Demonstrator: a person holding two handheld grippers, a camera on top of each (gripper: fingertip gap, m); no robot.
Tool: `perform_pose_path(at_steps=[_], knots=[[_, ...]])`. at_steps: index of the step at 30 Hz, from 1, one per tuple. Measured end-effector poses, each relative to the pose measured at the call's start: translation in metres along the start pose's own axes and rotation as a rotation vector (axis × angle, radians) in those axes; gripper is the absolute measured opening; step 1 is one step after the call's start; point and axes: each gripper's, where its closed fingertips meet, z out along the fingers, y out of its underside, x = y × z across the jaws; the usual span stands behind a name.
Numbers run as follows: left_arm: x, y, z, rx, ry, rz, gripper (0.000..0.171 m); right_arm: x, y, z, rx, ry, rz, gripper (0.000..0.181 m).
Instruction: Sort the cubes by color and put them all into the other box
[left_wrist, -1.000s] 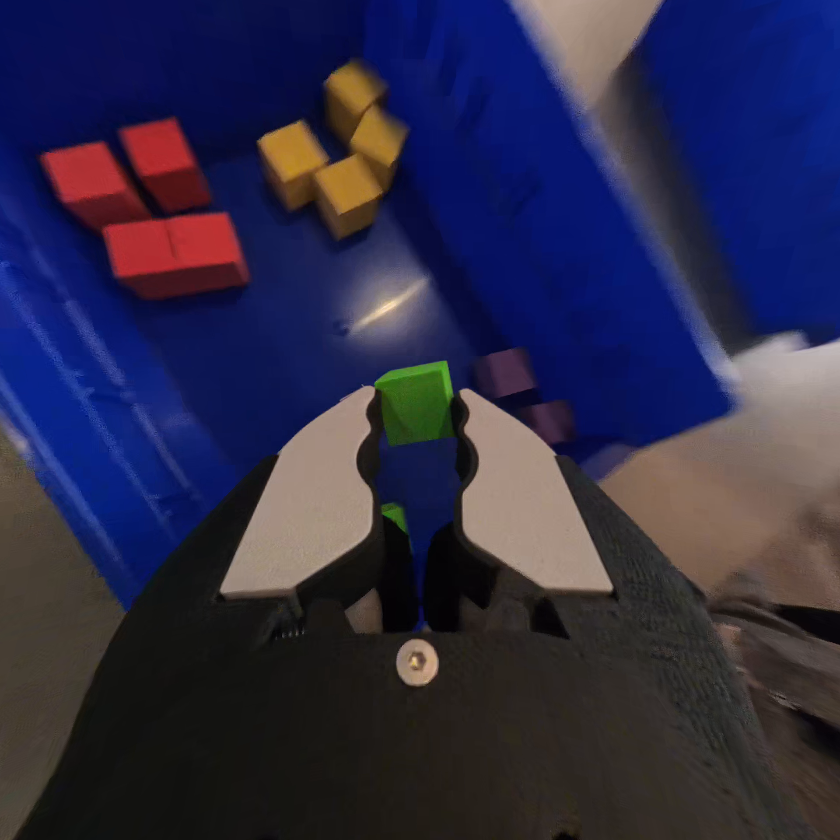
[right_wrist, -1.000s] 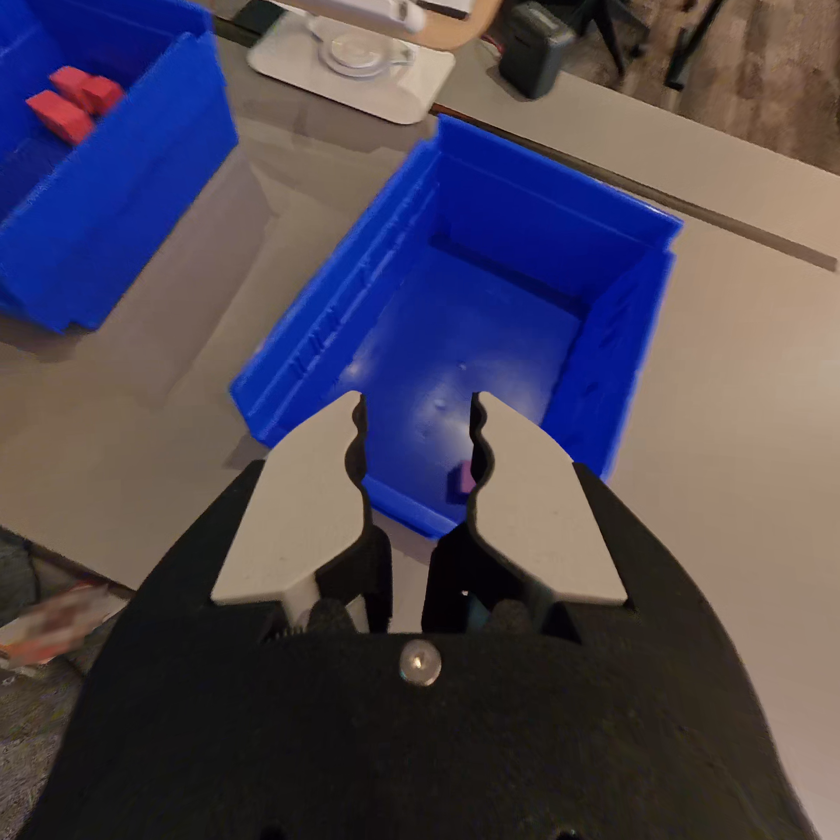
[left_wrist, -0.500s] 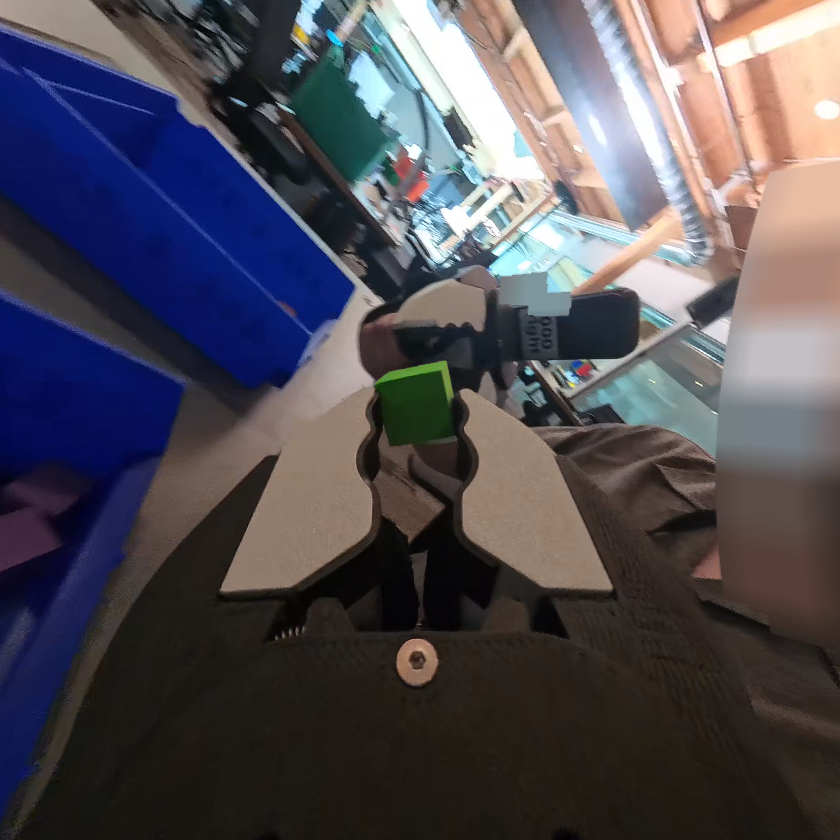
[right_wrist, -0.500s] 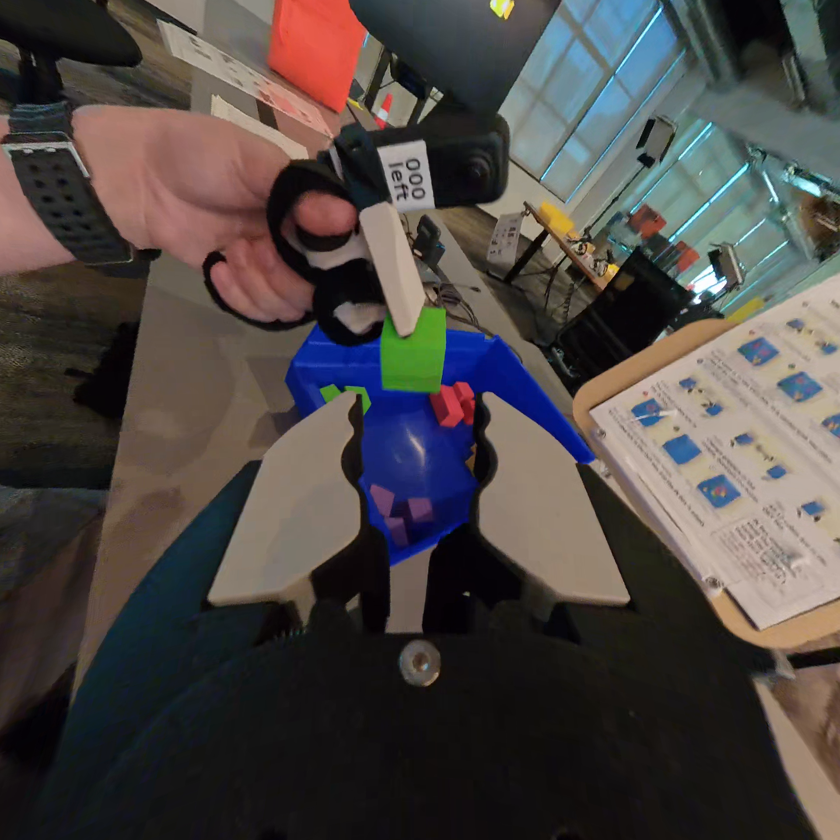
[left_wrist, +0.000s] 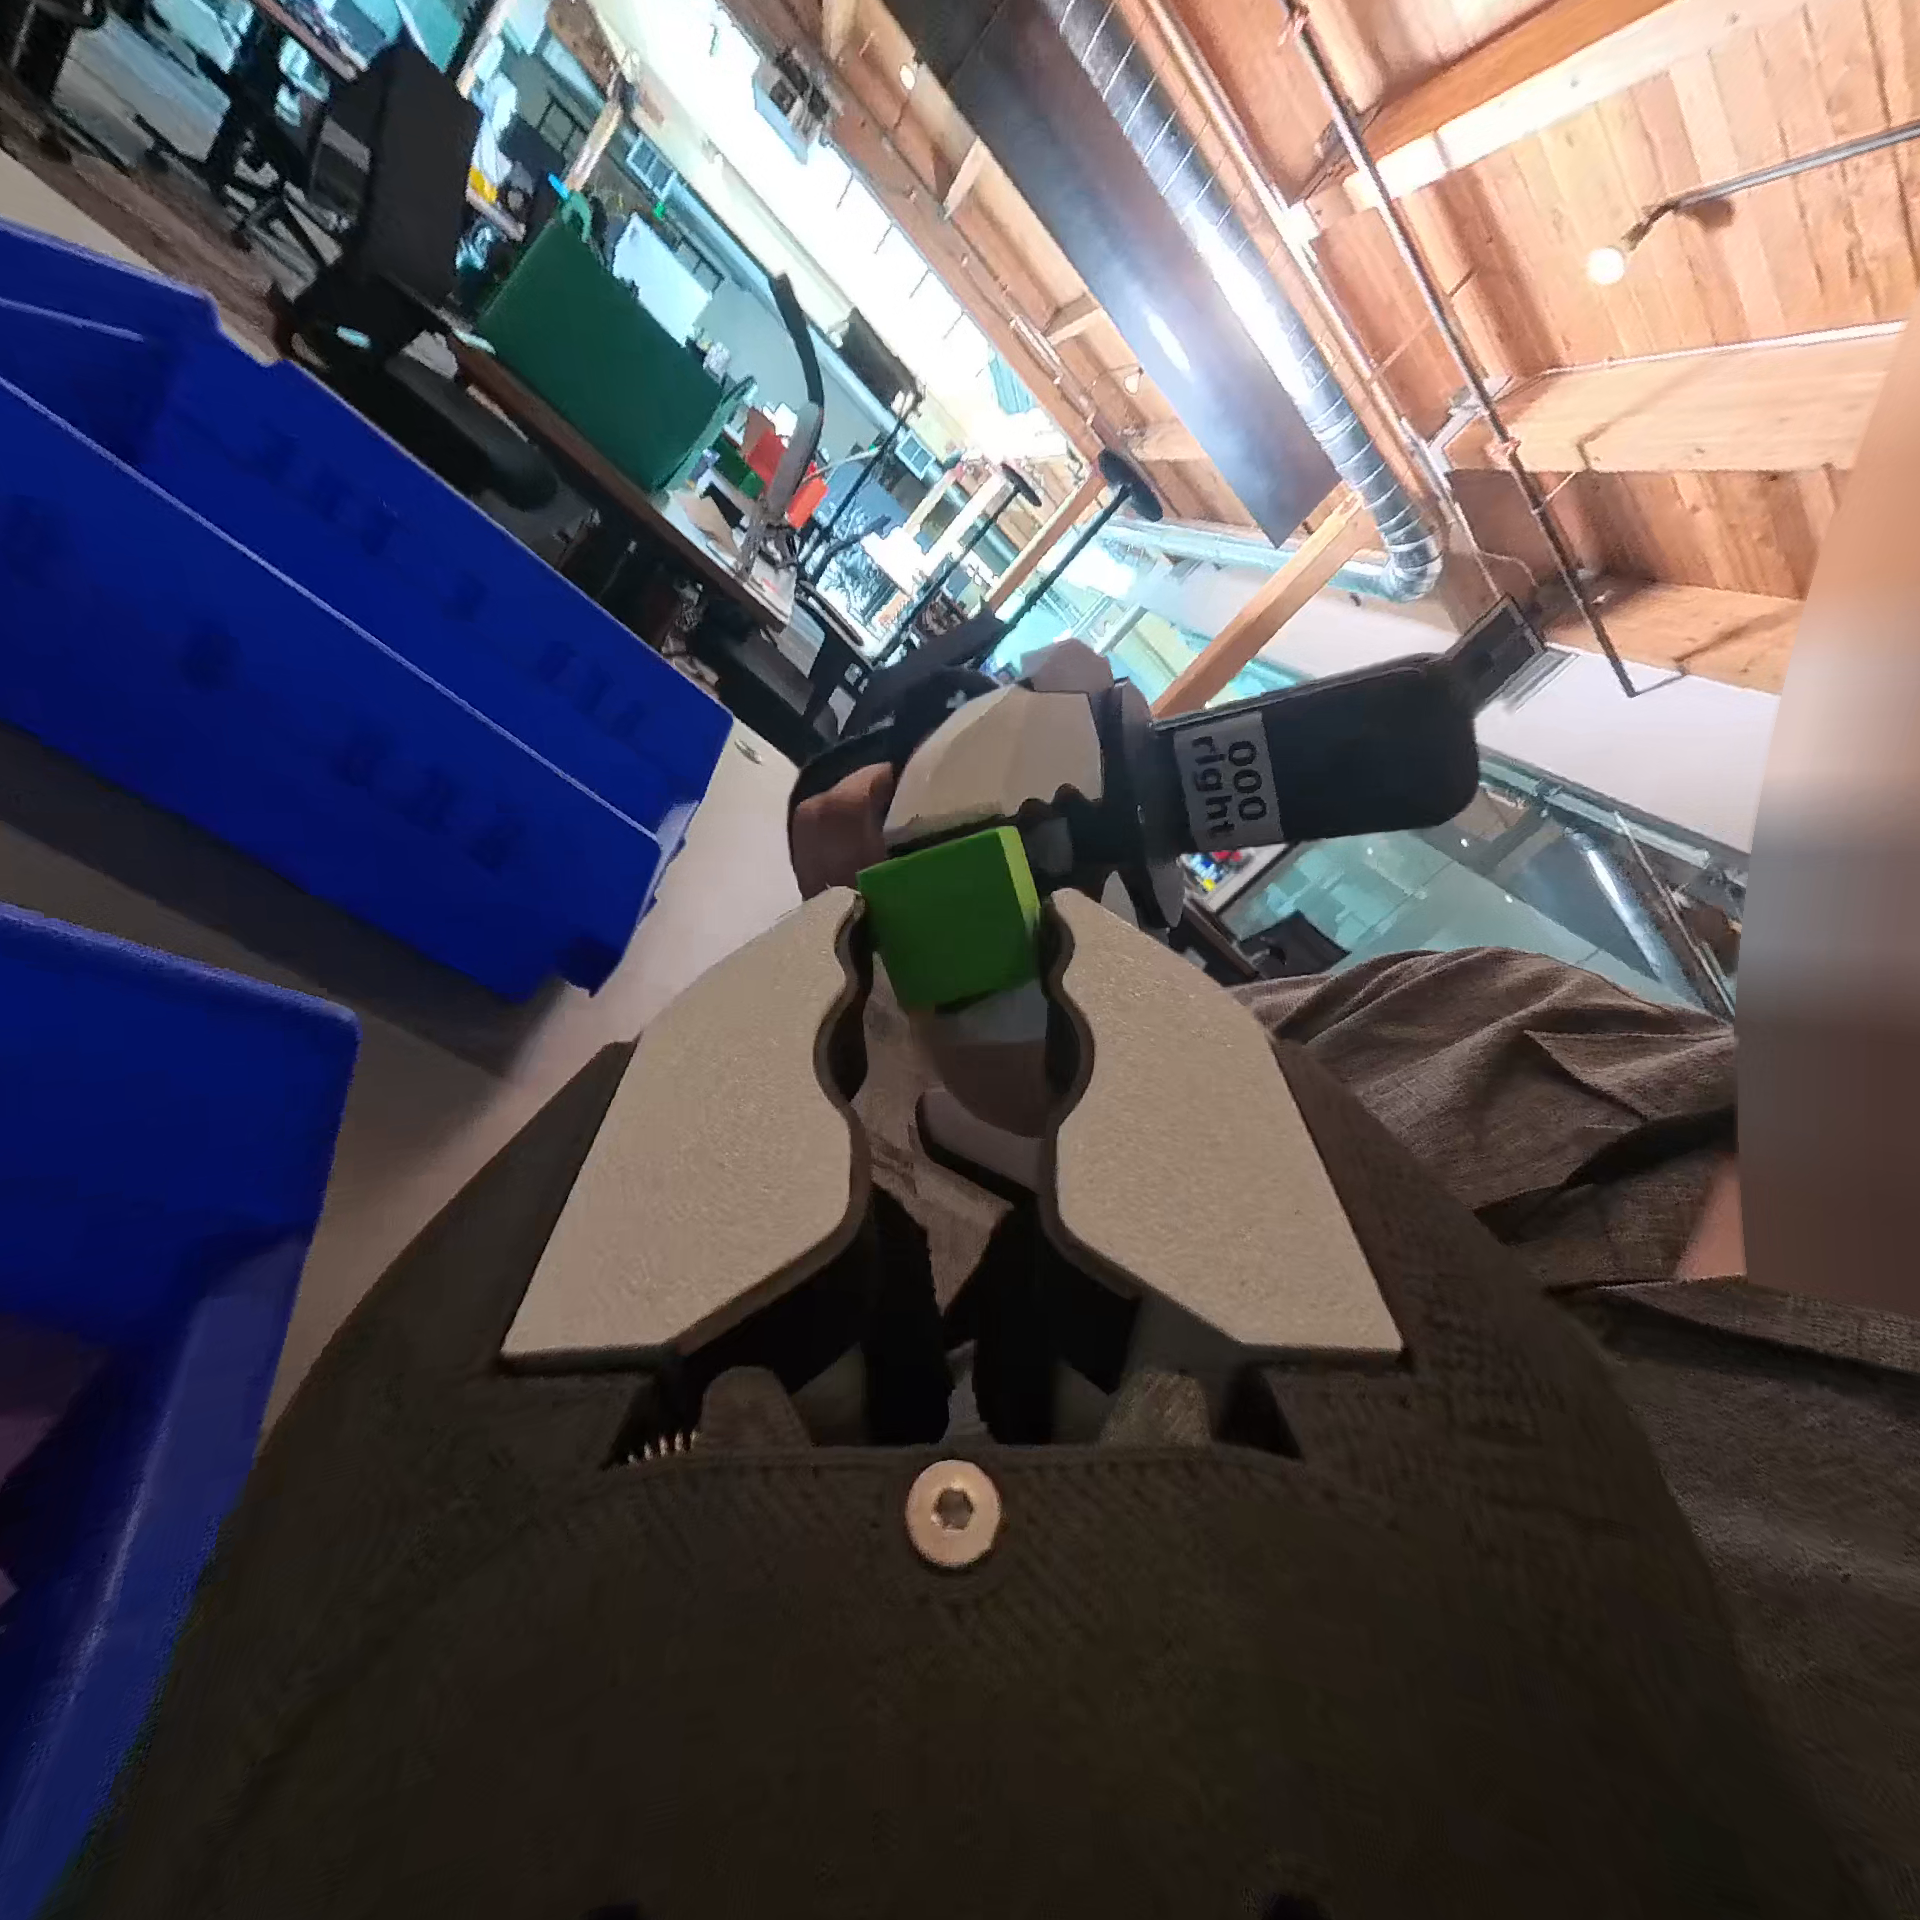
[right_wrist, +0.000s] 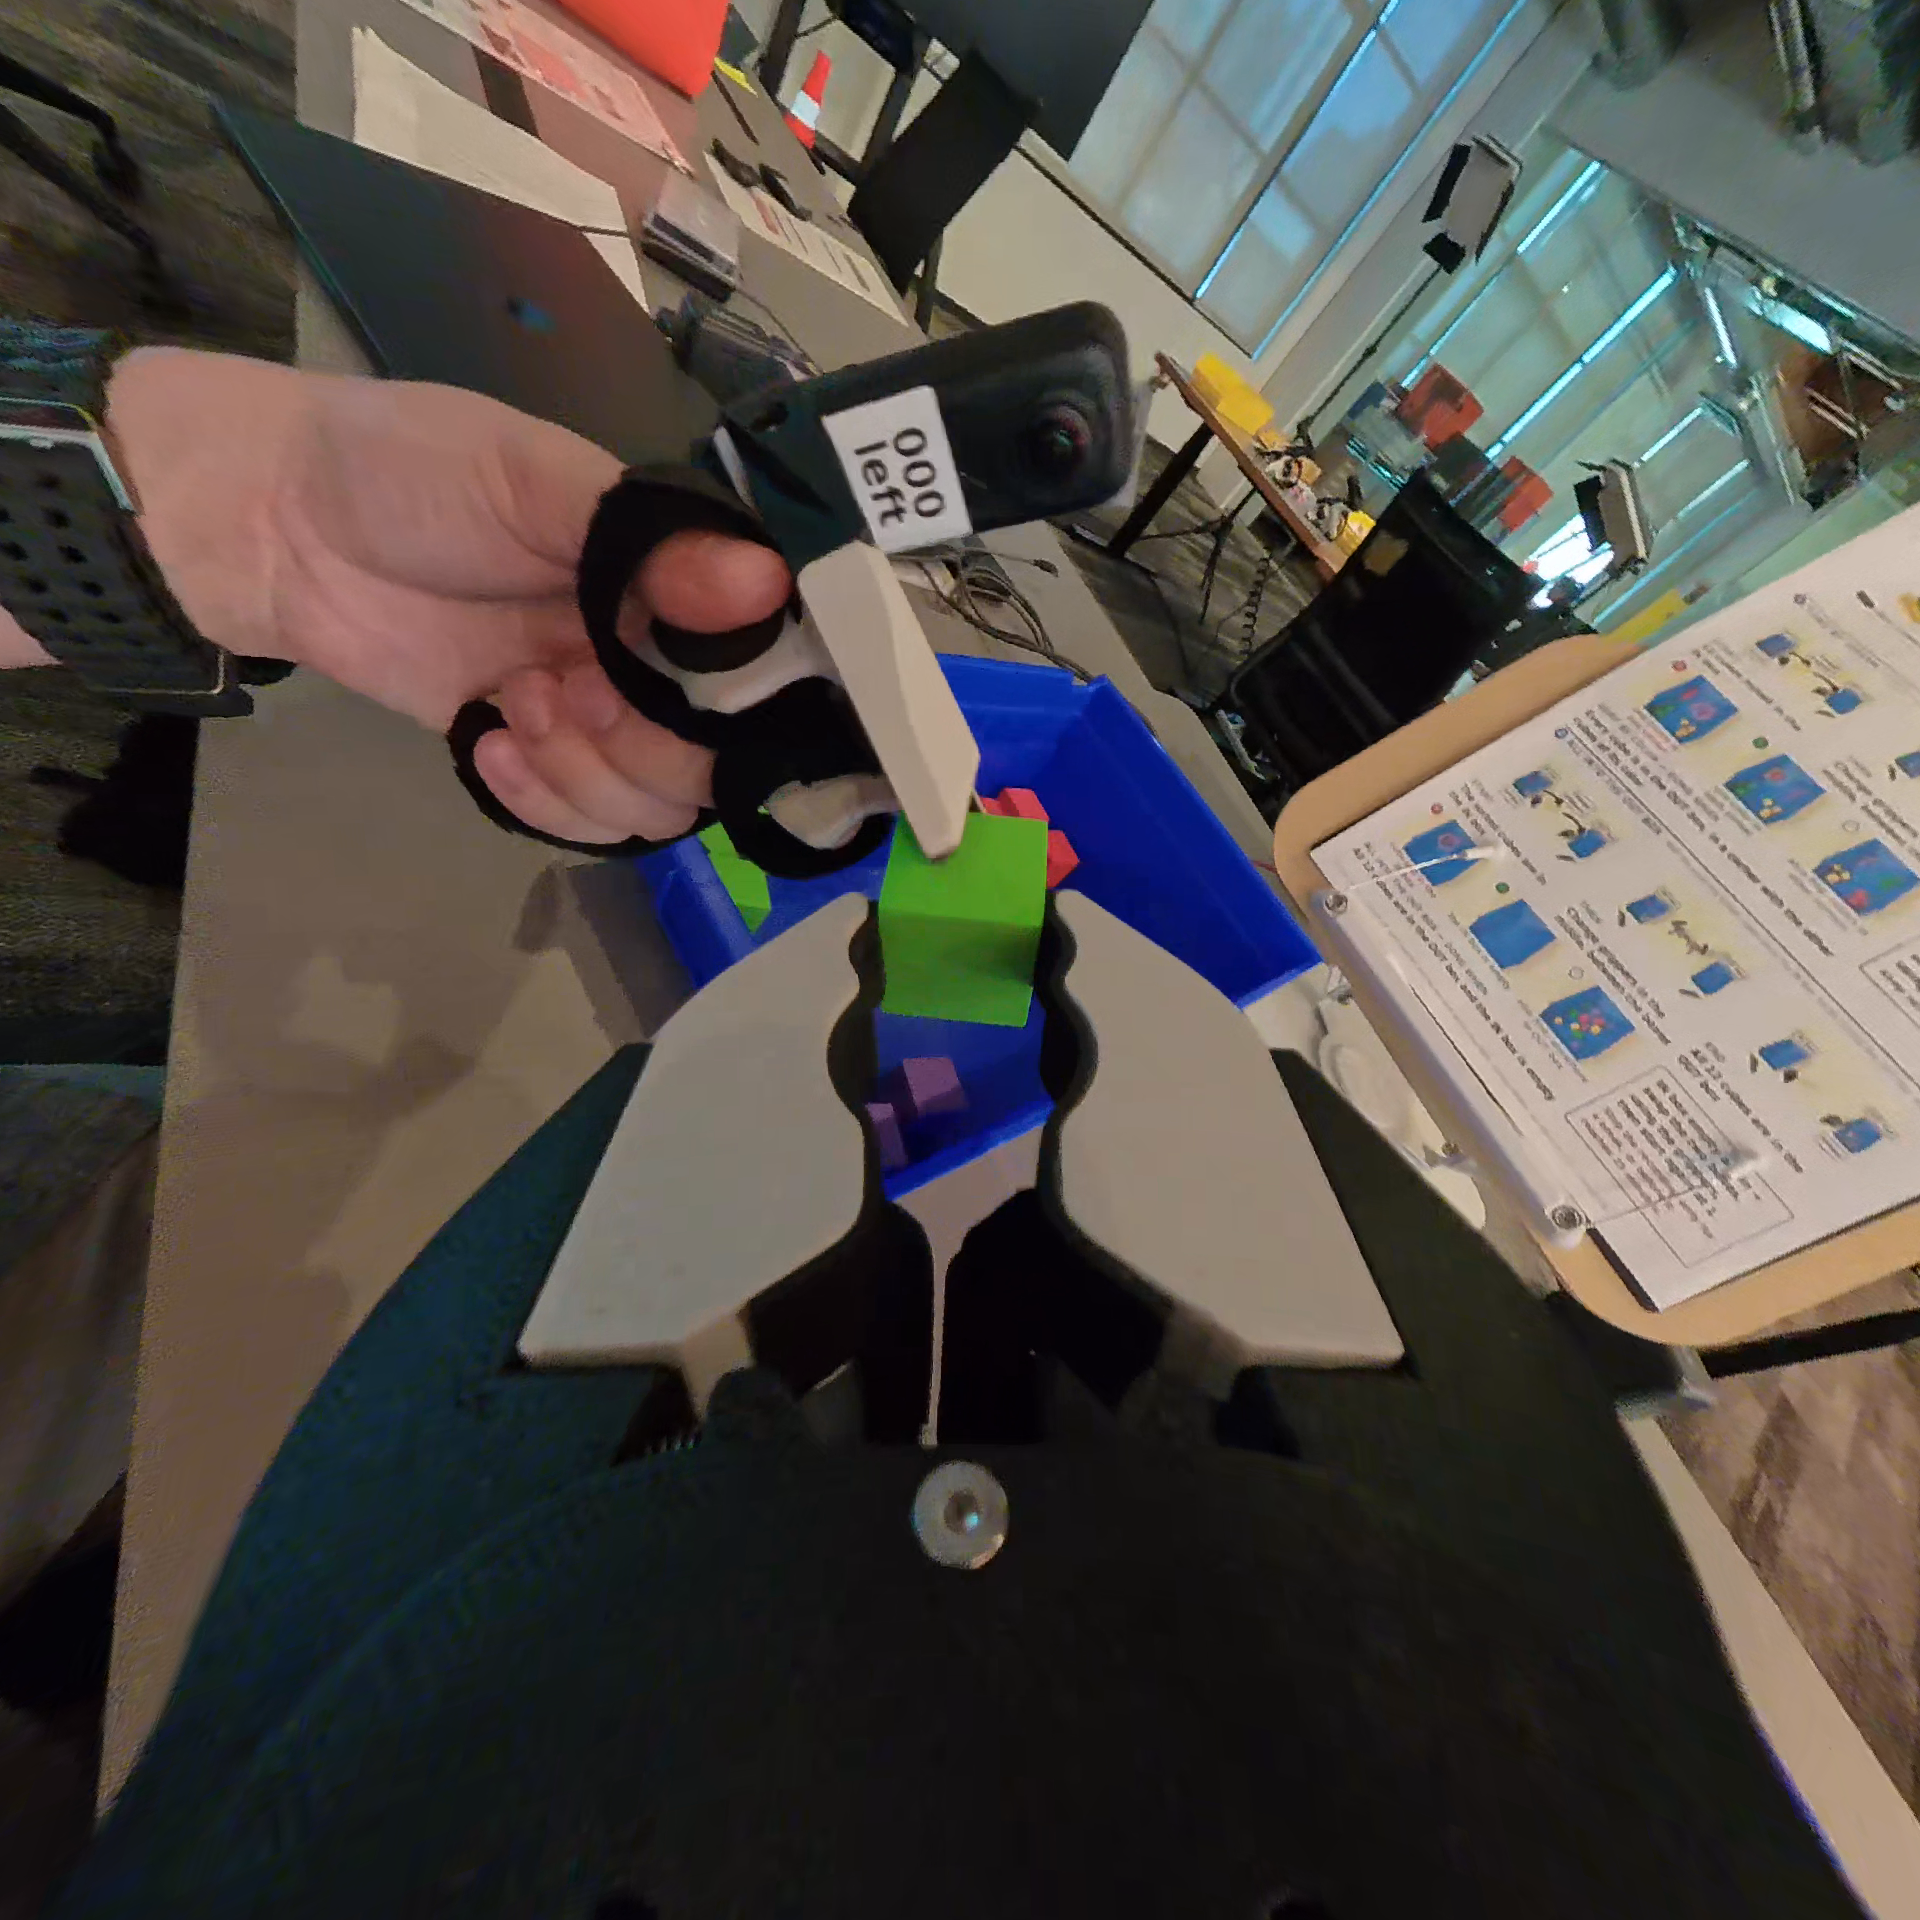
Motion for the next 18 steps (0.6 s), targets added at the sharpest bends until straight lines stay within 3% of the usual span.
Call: perform_pose_path(at_steps=[4, 10, 14, 18], knots=[[0.001, -0.015, -0.018, 0.072, -0.056, 0.064, 0.024, 0.019, 0.002, -0.016, 0.006, 0.054, 0.046, 0.028], [-0.022, -0.038, -0.061, 0.210, -0.385, 0.227, 0.023, 0.091, 0.032, -0.075, -0.104, 0.259, 0.172, 0.028], [-0.045, -0.021, -0.074, 0.141, -0.588, 0.160, 0.015, 0.135, 0.073, -0.118, -0.271, 0.404, 0.291, 0.028], [-0.049, -0.015, -0.087, 0.069, -0.818, 0.253, 0.033, 0.156, 0.119, -0.144, -0.440, 0.470, 0.406, 0.028]])
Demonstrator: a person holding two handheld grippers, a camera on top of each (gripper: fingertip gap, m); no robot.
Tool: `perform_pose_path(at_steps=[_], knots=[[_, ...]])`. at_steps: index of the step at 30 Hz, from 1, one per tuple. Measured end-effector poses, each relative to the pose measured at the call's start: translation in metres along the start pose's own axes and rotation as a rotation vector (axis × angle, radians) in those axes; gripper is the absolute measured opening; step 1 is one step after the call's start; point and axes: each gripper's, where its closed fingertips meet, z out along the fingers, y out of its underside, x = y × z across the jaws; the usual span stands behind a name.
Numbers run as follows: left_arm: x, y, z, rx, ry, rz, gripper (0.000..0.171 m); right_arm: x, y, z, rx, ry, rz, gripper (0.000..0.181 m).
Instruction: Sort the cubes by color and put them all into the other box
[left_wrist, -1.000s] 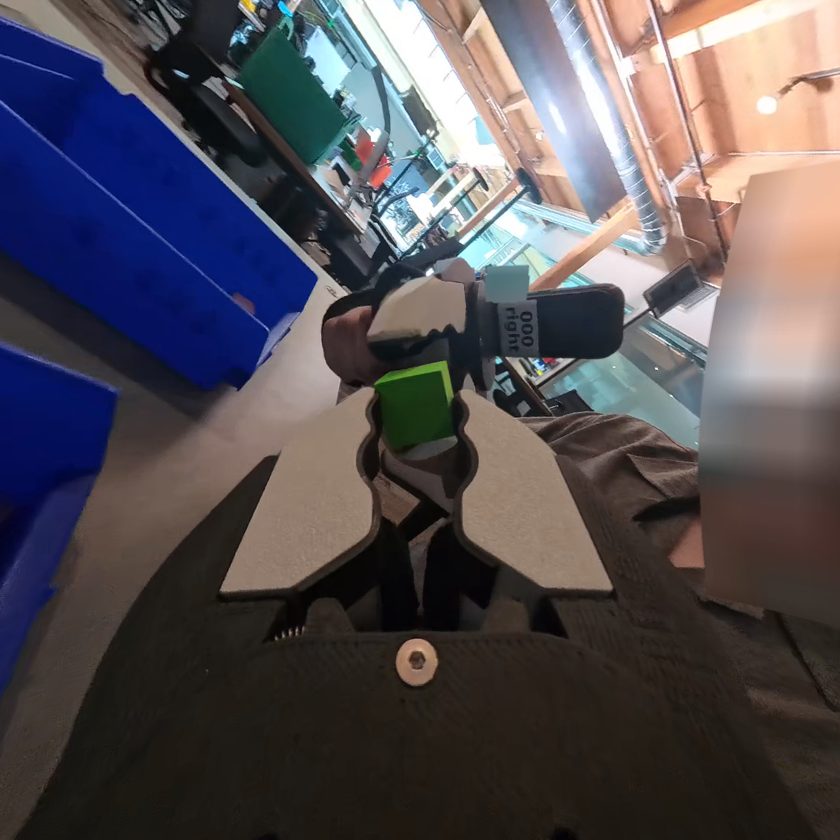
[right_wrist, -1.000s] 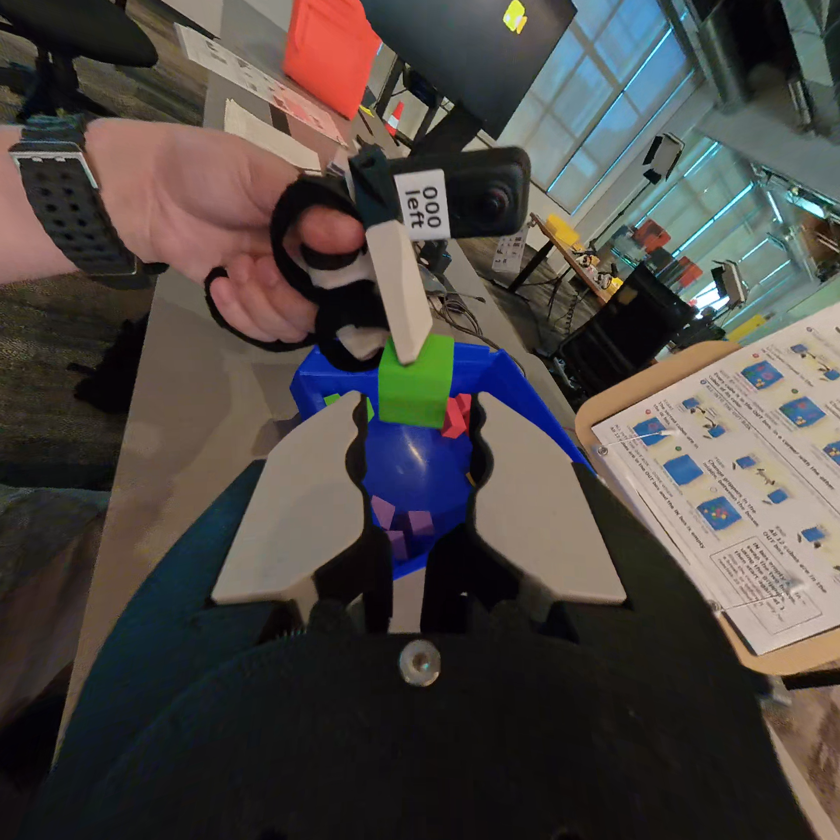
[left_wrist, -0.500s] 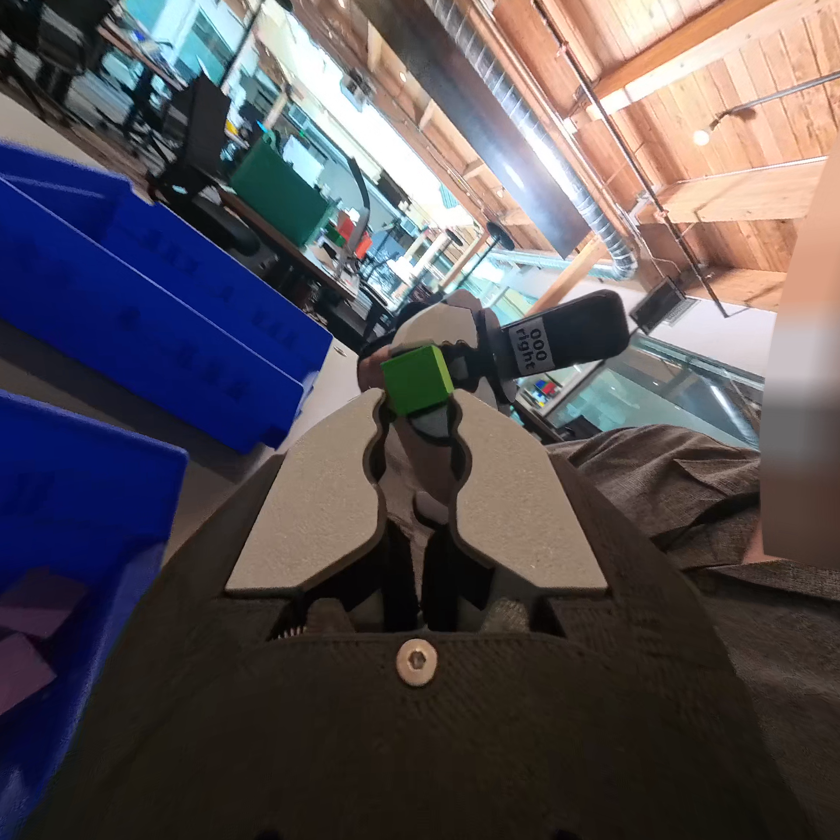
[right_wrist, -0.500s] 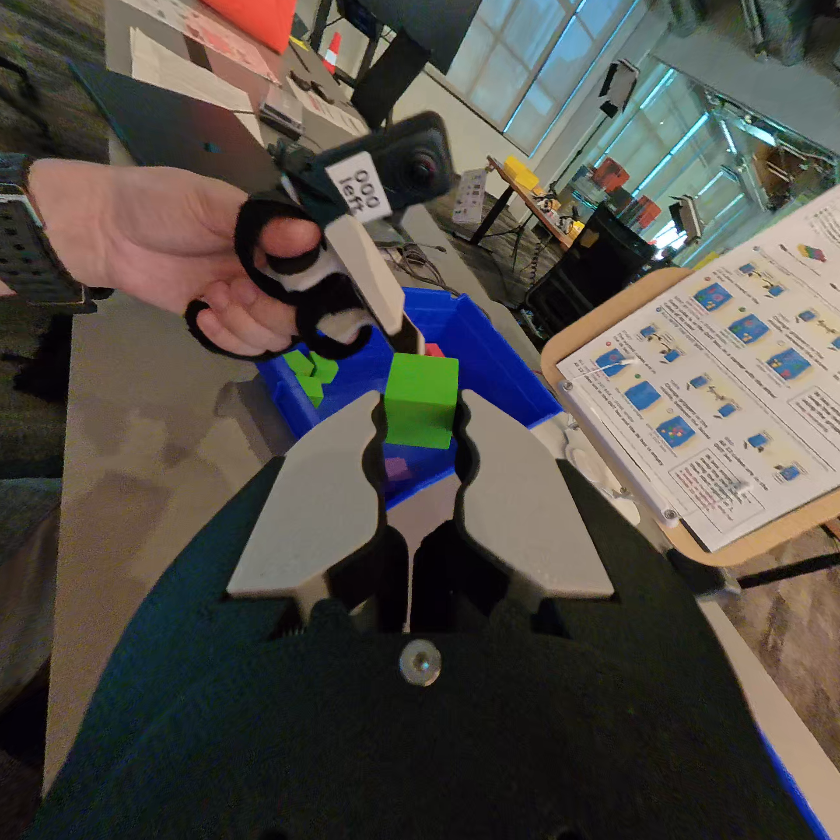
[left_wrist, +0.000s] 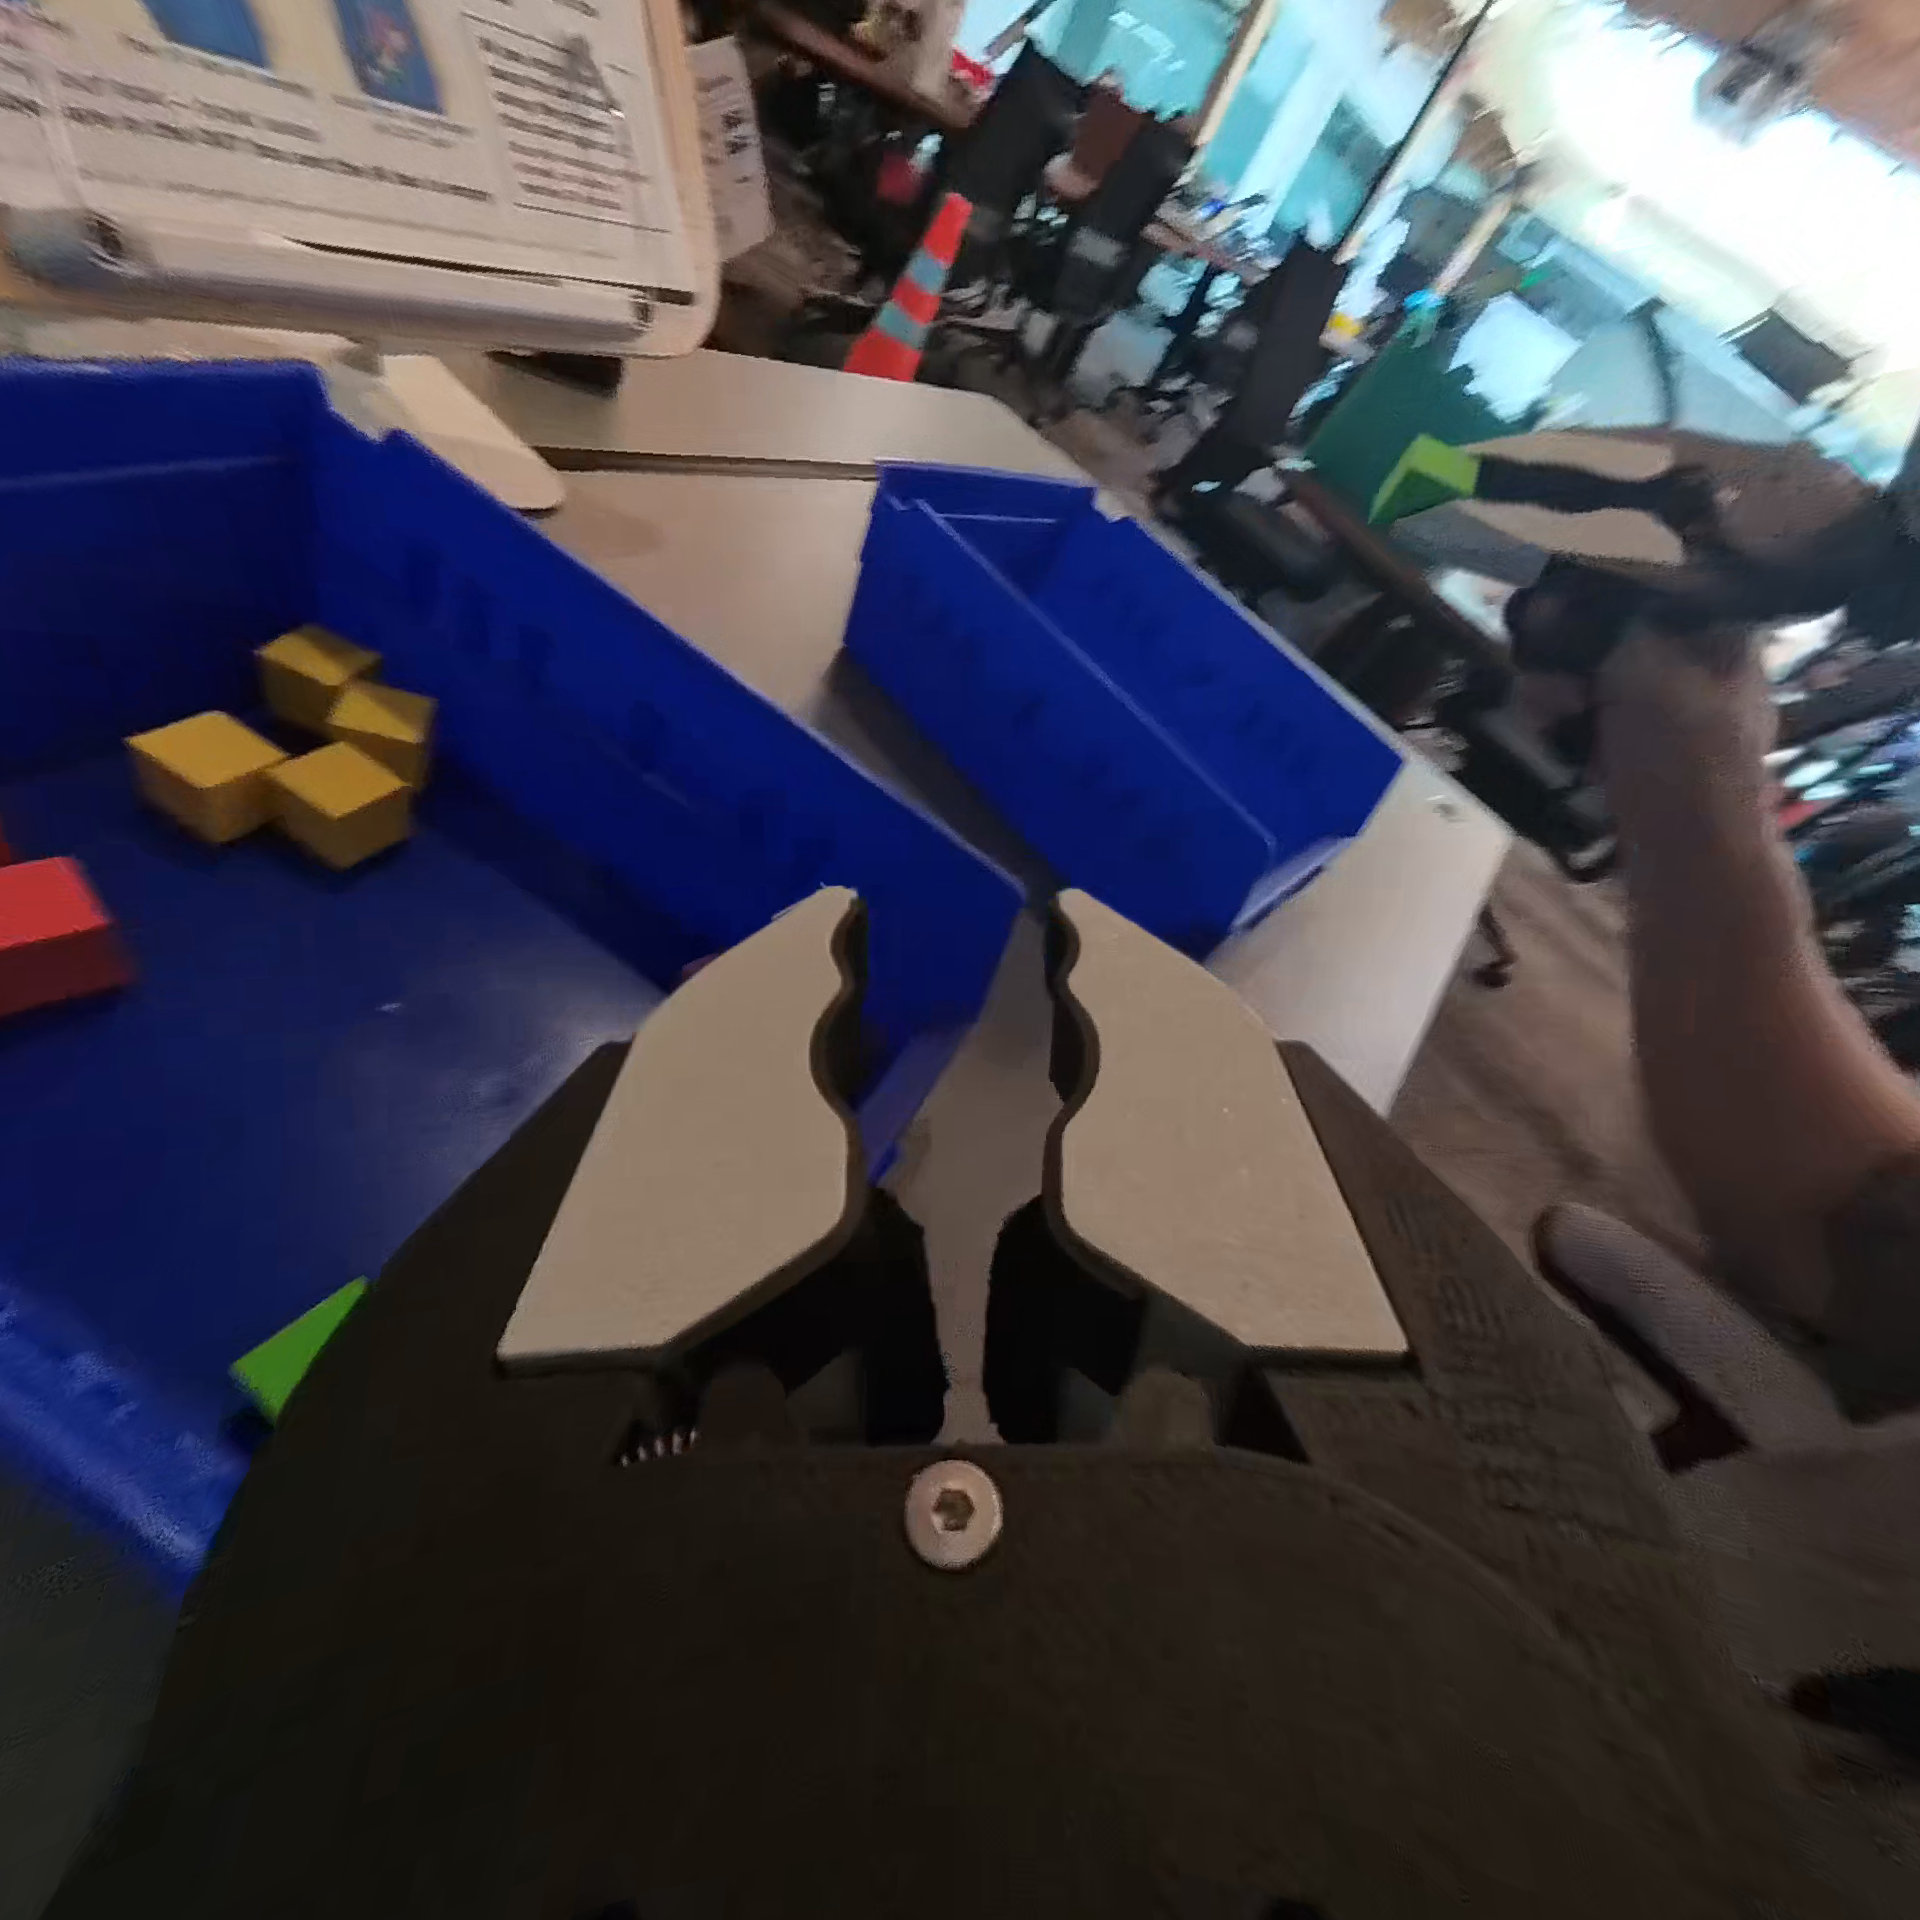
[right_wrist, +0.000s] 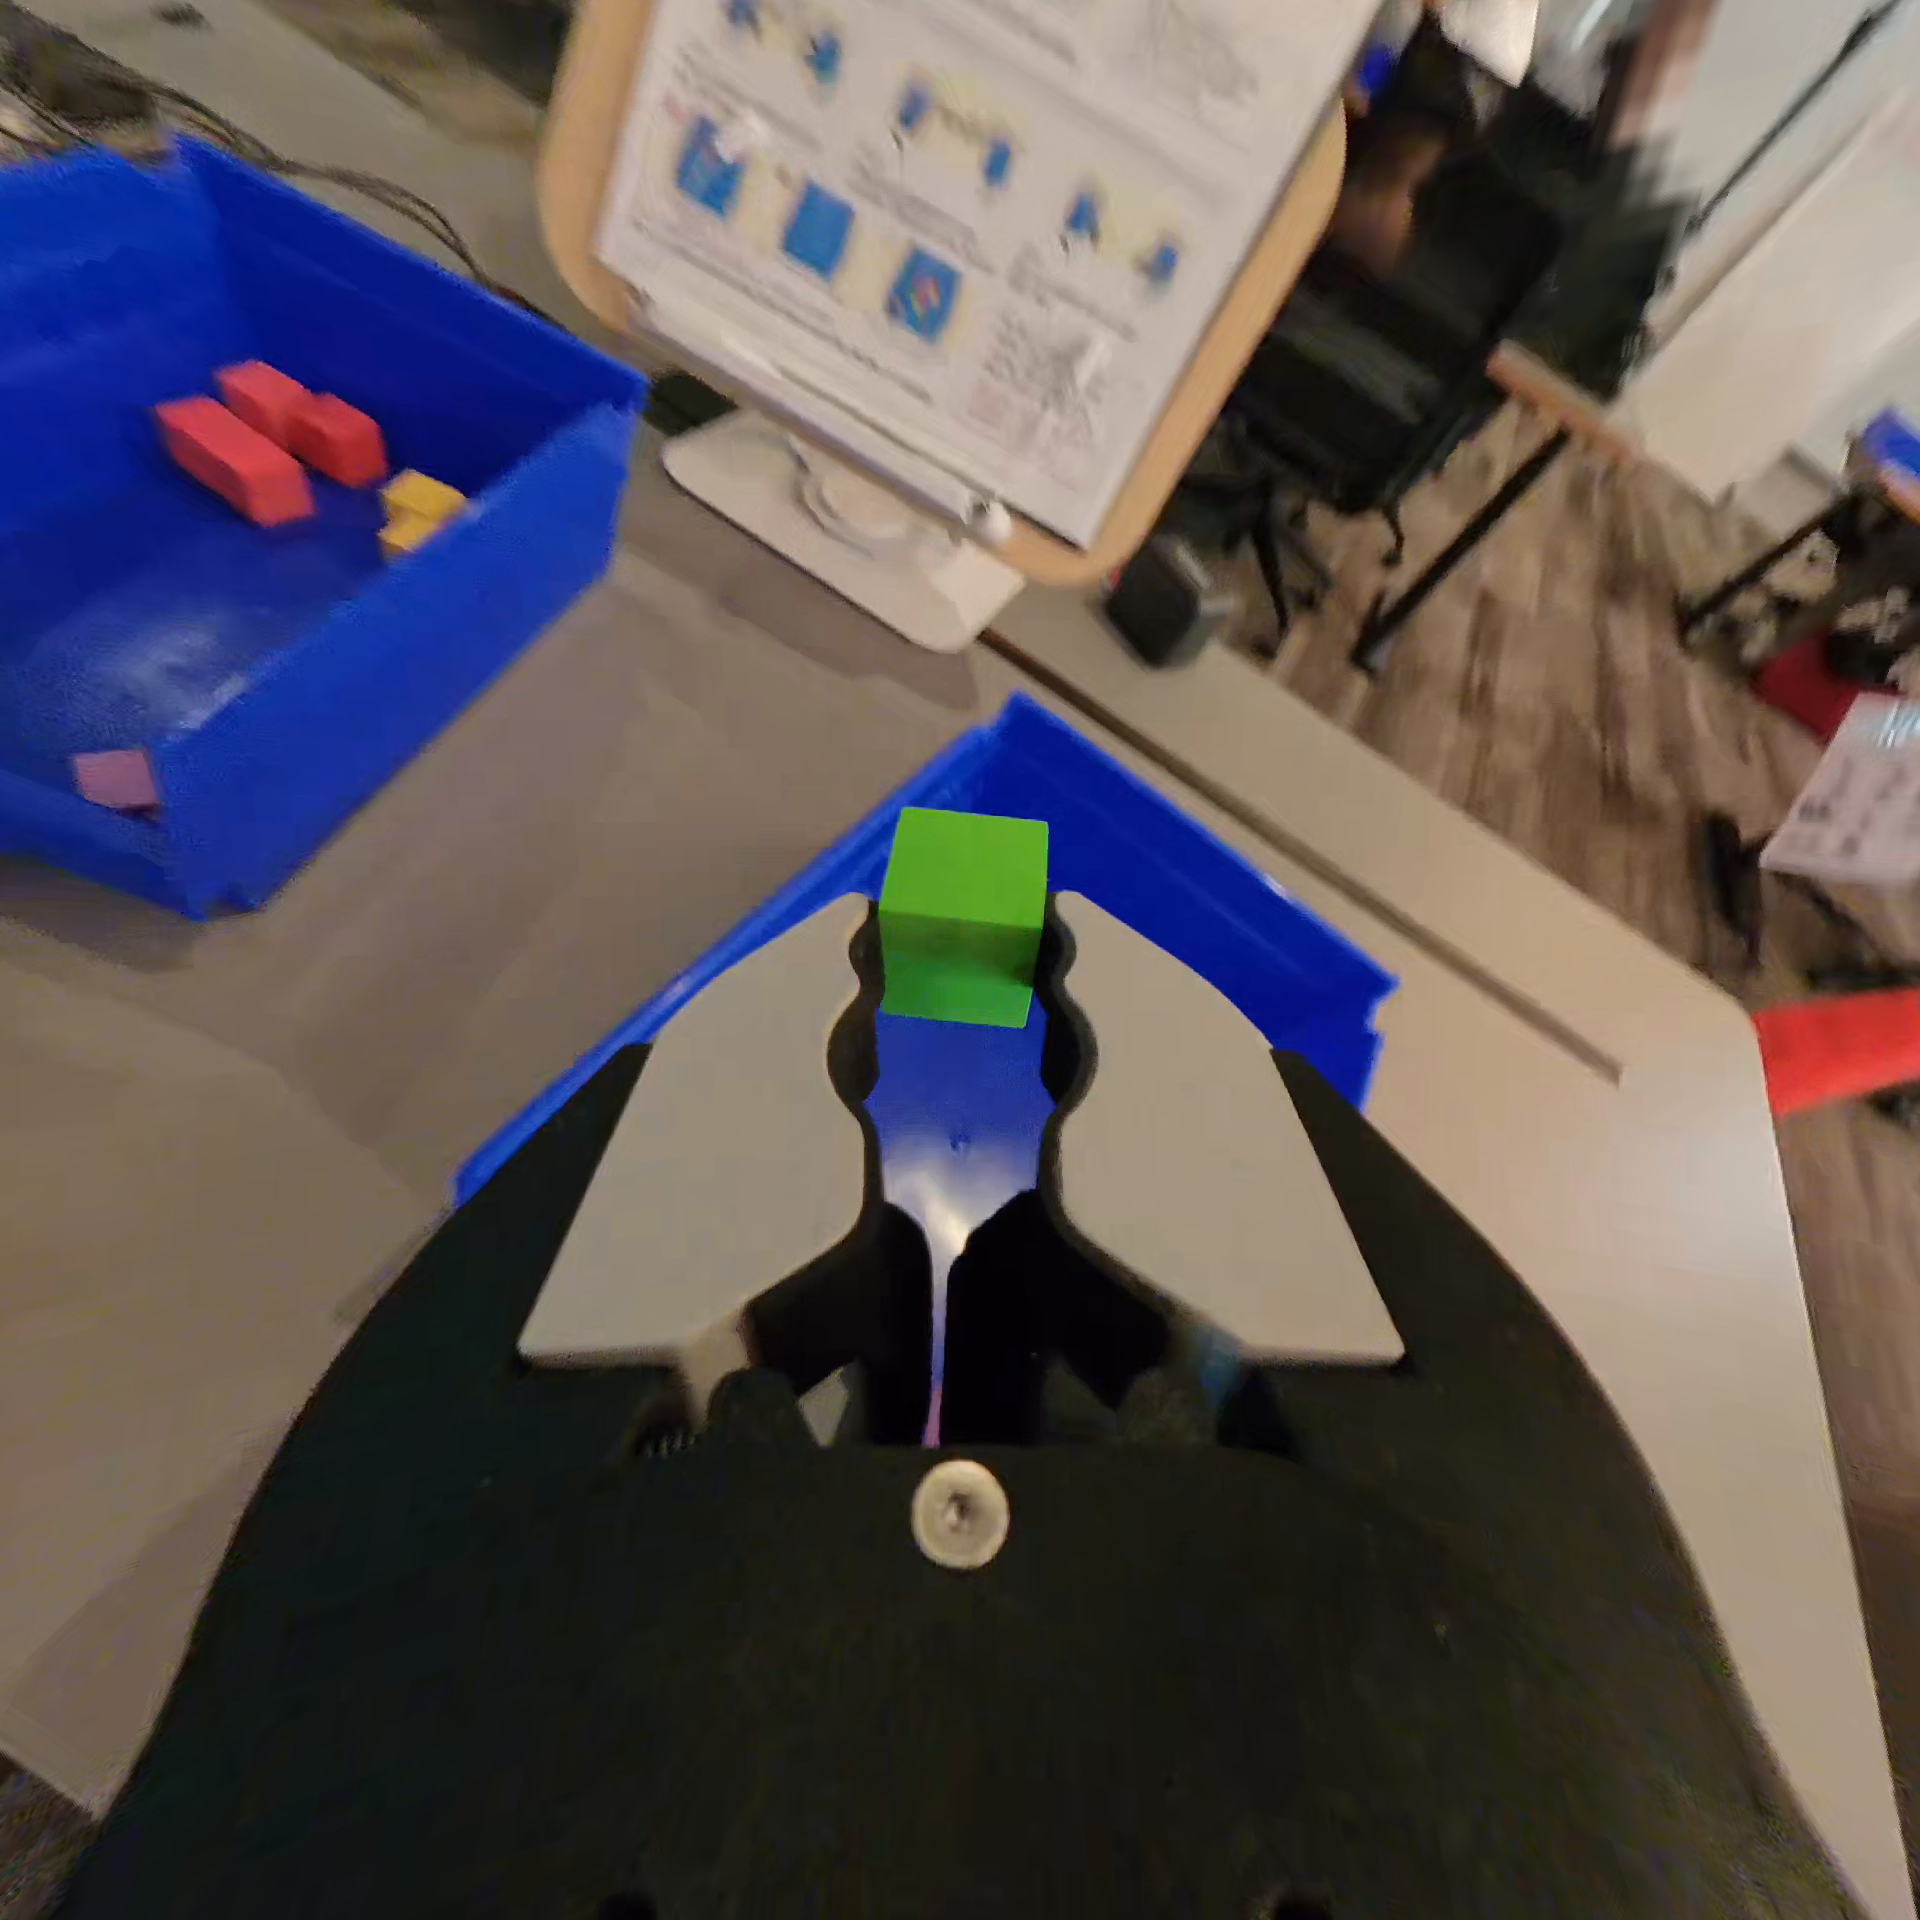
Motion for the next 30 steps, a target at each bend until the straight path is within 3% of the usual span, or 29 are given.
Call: perform_pose_path(at_steps=[8, 13, 17, 27, 30], knots=[[0.022, 0.006, -0.015, -0.014, -0.051, 0.095, 0.037, 0.026, 0.078, 0.074, -0.462, -0.124, 0.207, 0.028], [0.033, -0.003, -0.021, 0.007, -0.065, 0.151, 0.036, 0.022, 0.103, 0.124, -0.740, -0.250, 0.336, 0.029], [0.031, -0.006, -0.027, 0.004, -0.110, 0.181, 0.036, 0.029, 0.123, 0.158, -0.907, -0.231, 0.381, 0.029], [0.003, -0.013, -0.053, 0.019, -0.279, 0.186, 0.035, 0.008, 0.154, 0.187, -1.013, -0.235, 0.412, 0.030], [0.001, -0.014, -0.055, 0.020, -0.289, 0.185, 0.035, 0.008, 0.152, 0.187, -1.018, -0.233, 0.417, 0.047]])
